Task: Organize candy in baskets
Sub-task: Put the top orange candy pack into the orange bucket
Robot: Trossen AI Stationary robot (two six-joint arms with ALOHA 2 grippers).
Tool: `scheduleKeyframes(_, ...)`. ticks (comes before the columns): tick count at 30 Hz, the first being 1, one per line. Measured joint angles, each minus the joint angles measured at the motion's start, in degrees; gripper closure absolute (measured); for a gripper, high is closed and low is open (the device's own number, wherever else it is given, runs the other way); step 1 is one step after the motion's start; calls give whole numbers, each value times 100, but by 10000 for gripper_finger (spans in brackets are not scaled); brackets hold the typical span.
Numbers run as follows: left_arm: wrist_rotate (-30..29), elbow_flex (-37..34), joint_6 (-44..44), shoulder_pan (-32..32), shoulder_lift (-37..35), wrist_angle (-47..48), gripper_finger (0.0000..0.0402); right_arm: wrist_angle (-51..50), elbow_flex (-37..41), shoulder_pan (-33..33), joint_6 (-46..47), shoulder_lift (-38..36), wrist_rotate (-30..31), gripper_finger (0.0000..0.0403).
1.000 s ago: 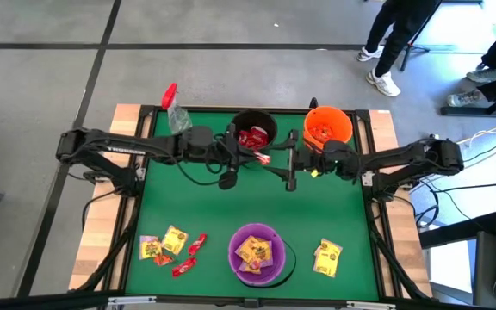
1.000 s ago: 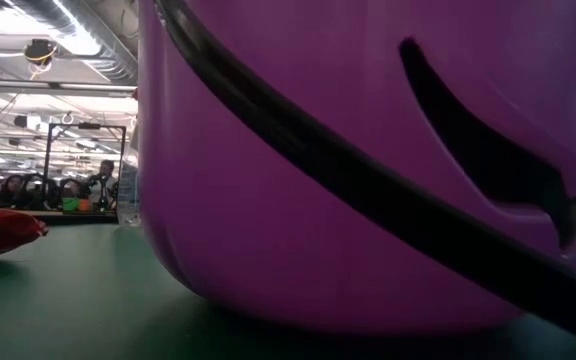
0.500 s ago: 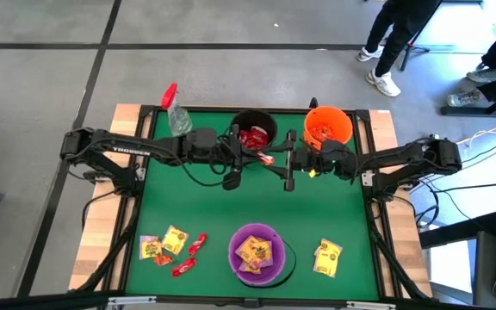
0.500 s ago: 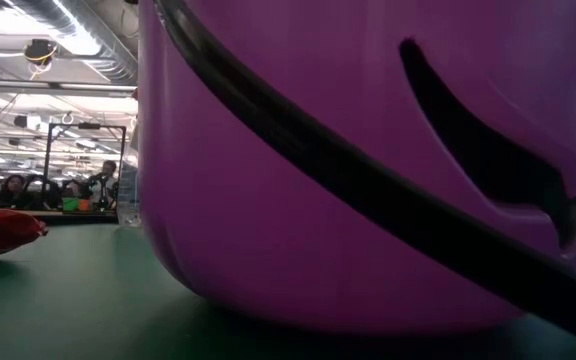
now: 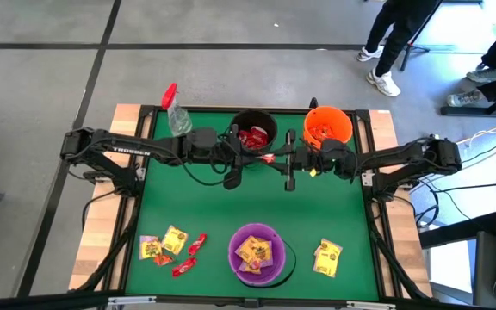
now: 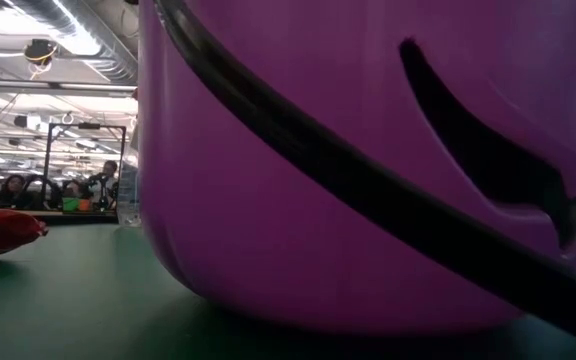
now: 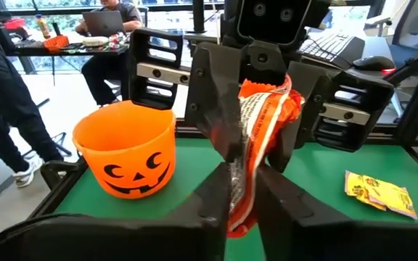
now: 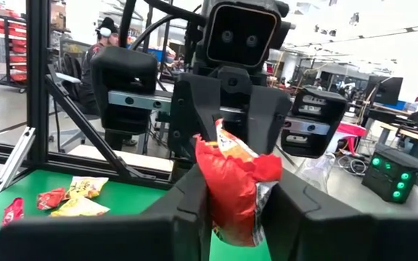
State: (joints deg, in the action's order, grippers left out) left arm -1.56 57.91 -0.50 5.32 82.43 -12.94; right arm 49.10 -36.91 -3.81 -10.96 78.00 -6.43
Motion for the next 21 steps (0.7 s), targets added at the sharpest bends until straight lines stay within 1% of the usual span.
scheduleKeyframes(7, -117, -2, -298, 4, -89, 158, 270, -2, 0, 4, 13, 0, -22, 314)
scheduleKeyframes(9, -203, -2, -351, 4, -251, 273, 254, 8, 2, 4, 12, -3, 38, 315)
scheduleKeyframes(12, -496, -2, -465, 4, -620, 728, 241, -107, 4, 4, -44, -75, 261, 315)
scheduleKeyframes(14, -687, -2, -480, 3, -918, 1118, 239, -292, 4, 9, -169, -200, 596, 315)
scheduleKeyframes(16, -795, -2, -475, -13, -1215, 1499, 239, -603, 4, 9, -322, -395, 1075, 315)
scheduleKeyframes(21, -840, -2, -254, -64, -1775, 2498, 240, -1721, 2, 4, -610, -1105, 2587, 315)
